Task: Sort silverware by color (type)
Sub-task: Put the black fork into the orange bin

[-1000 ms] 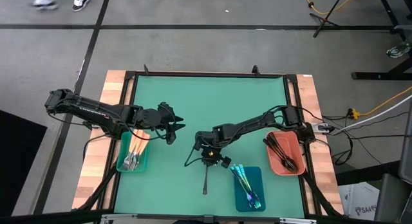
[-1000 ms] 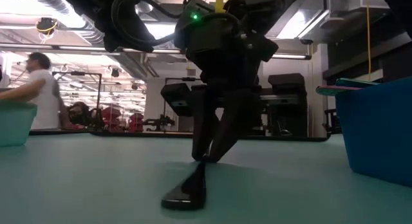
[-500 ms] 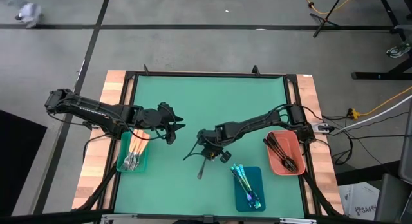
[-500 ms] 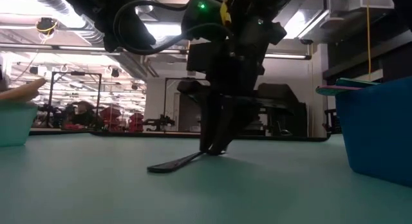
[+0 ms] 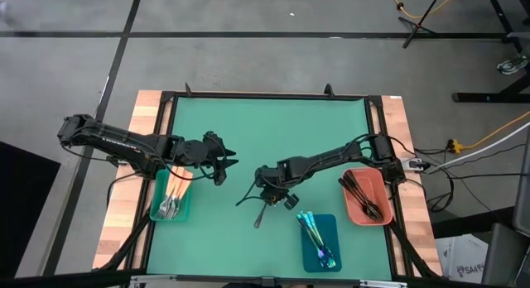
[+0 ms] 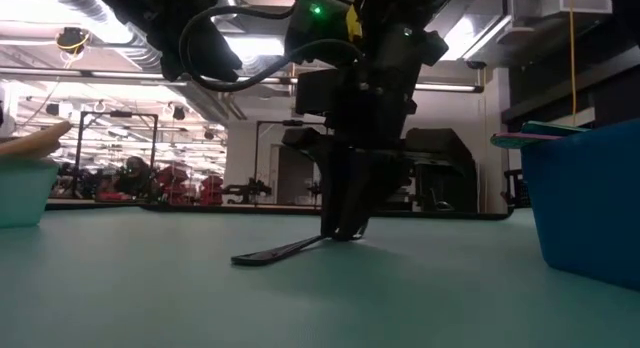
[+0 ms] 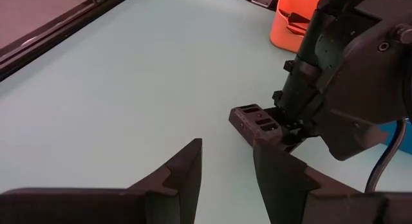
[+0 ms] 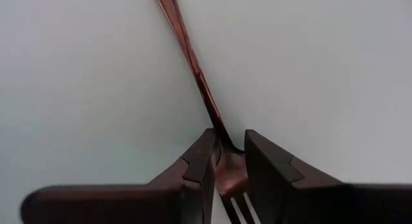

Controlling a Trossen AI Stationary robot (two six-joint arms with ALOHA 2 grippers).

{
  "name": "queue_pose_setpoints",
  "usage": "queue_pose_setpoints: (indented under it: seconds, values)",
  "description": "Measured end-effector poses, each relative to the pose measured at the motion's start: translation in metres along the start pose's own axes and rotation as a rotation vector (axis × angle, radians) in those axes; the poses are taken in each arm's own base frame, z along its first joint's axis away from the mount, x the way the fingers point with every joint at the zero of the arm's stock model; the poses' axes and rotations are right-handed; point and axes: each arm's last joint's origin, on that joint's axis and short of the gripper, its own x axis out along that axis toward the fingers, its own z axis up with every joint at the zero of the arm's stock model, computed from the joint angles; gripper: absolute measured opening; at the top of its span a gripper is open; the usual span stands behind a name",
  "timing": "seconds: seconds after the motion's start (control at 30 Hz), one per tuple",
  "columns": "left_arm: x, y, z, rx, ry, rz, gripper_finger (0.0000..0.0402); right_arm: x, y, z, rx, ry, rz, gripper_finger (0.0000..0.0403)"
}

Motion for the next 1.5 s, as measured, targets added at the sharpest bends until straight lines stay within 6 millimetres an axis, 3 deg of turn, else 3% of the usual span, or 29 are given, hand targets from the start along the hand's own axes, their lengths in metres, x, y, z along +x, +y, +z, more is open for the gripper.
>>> queue_pose_setpoints:
  seconds: [0.13,0.37,0.97,1.17,1.5]
  values:
    - [0.000,0.000,0.000,0.000,0.000,0.000,0.0133,0.000,0.001,0.000,-0.001,-0.003,0.010,0.0067]
    - [0.000,0.000,0.000,0.000,0.000,0.000,0.0133,0.000,0.001,0.000,-0.001,-0.014,0.022,0.0006]
    - [0.000,-0.001,0.001,-0.013,-0.013,-0.006,0.0133,-0.001,0.001,0.000,0.003,-0.023,0.026,0.0002]
    - [0.000,-0.001,0.001,-0.012,-0.012,-0.005,0.0133,-0.013,0.004,-0.001,0.010,-0.004,0.041,0.0001]
    - [0.000,0.000,0.004,-0.015,-0.060,0.034,0.0133,-0.052,0.006,0.000,0.051,0.026,-0.036,0.0002]
